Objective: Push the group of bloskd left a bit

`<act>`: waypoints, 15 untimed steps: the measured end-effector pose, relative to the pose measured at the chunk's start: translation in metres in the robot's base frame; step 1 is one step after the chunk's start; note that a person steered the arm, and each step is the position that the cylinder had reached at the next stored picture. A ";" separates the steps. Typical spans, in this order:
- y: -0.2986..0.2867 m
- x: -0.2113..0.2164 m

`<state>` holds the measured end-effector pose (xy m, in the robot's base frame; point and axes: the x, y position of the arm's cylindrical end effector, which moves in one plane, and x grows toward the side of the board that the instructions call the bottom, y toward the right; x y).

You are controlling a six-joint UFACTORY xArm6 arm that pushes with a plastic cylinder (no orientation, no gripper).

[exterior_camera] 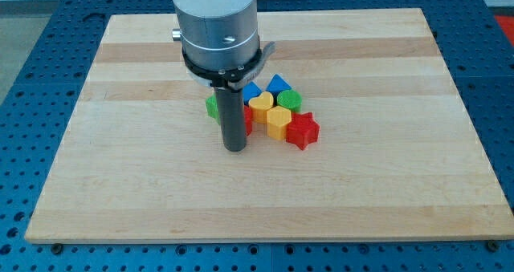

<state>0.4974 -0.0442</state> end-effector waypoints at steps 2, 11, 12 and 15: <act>0.072 0.022; 0.149 -0.021; 0.119 -0.021; 0.124 -0.019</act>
<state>0.4786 0.0799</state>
